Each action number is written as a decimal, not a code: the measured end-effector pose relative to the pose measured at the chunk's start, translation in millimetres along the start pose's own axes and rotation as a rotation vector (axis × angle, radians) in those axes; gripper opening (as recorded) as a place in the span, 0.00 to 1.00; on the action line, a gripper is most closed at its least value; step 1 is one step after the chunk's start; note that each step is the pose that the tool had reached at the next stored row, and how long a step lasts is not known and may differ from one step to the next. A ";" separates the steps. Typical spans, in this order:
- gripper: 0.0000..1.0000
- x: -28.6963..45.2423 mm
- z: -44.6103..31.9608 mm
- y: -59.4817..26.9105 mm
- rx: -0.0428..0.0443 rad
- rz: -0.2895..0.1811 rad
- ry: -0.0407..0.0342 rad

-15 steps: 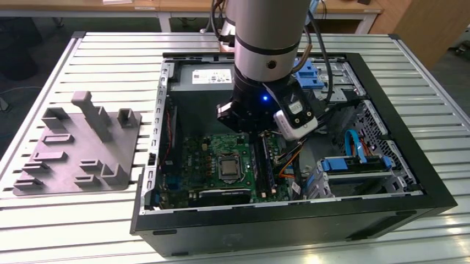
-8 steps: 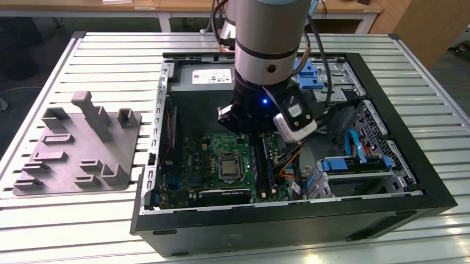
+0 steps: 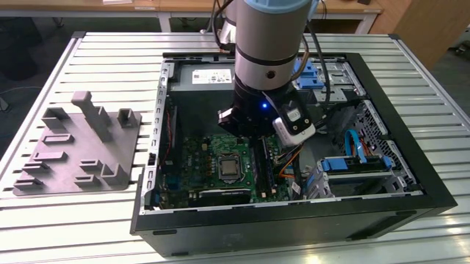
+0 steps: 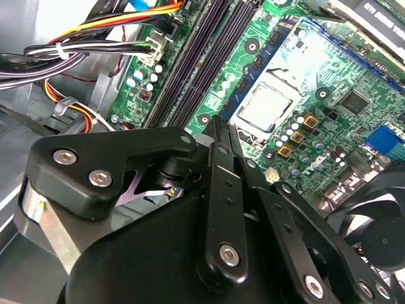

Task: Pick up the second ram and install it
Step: 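Insert the second ram into the second slot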

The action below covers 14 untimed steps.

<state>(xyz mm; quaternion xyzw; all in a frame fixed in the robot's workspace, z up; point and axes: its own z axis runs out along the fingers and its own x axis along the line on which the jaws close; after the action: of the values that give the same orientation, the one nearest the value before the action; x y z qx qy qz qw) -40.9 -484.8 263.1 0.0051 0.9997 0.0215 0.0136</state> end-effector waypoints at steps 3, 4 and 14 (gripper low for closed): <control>0.11 -3.5 0.9 0.0 0.0001 0.003 -0.0001; 0.11 -4.8 1.2 0.0 0.0001 0.003 -0.0001; 0.11 -8.8 4.4 -0.1 0.0000 0.006 -0.0002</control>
<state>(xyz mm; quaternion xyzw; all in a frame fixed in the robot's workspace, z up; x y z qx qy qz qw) -32.0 -484.8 259.0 0.0080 0.9996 0.0216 0.0137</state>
